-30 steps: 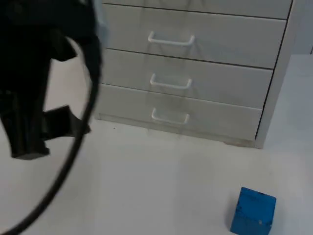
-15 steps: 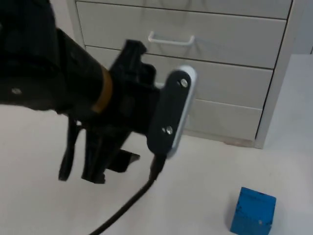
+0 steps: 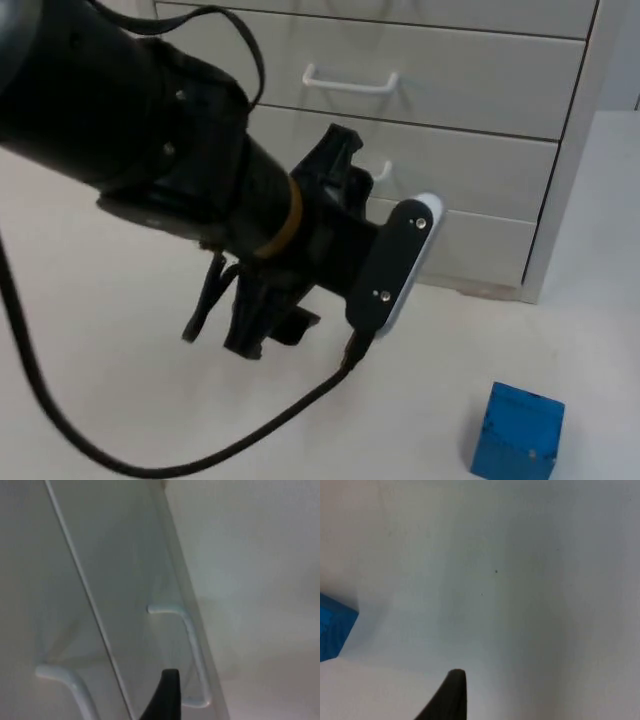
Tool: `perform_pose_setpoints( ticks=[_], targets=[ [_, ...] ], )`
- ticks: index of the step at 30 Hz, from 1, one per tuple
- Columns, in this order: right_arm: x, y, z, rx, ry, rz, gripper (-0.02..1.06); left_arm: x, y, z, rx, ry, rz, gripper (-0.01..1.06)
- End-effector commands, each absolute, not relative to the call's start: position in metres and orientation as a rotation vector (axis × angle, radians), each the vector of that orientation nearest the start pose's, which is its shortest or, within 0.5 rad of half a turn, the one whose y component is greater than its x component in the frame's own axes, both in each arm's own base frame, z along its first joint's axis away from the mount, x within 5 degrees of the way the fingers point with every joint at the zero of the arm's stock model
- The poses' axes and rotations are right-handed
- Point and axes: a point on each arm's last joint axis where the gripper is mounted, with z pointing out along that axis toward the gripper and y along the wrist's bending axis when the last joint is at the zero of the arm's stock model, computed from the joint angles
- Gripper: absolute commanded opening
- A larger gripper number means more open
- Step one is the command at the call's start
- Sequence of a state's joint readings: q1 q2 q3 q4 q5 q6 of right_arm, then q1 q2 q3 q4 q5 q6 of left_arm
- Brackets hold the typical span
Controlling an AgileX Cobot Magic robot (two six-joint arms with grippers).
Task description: Open the drawer with the left hand, place the block into the drawer with the right hand, then close the drawer with the left hand.
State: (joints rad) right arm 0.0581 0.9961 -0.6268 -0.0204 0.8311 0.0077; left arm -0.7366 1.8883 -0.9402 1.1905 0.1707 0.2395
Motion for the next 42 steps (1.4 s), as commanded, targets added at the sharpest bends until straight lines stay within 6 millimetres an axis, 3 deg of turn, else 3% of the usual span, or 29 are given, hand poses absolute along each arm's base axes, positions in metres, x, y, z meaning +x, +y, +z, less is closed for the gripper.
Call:
perform_pose_setpoints(
  ticks=[1,6,19,26,35,37,39,42],
  targets=[
    [0.167,0.006,0.252,-0.089,2.663,-0.028,1.05,0.287,-0.233,0.127,2.191,1.275,0.475,0.8],
    [0.167,0.006,0.252,-0.092,2.663,-0.038,1.05,0.301,-0.237,0.122,2.169,1.305,0.478,0.8],
    [0.168,0.006,0.253,-0.094,2.656,-0.042,1.05,0.306,-0.242,0.093,2.206,1.332,0.42,0.8],
    [0.168,0.006,0.253,-0.094,2.656,-0.042,1.05,0.318,-0.231,0.092,2.139,1.422,0.404,0.8],
    [0.168,0.006,0.253,-0.094,2.651,-0.041,1.05,0.318,-0.233,0.092,2.114,1.424,0.357,0.79],
    [0.168,0.006,0.253,-0.094,2.651,-0.041,1.05,0.318,-0.233,0.091,2.113,1.431,0.351,0.72],
    [0.168,0.006,0.253,-0.094,2.651,-0.041,1.05,0.317,-0.233,0.085,2.115,1.452,0.344,0.59],
    [0.168,0.006,0.253,-0.094,2.651,-0.041,1.05,0.317,-0.232,0.079,2.12,1.472,0.334,0.51]
  ],
)
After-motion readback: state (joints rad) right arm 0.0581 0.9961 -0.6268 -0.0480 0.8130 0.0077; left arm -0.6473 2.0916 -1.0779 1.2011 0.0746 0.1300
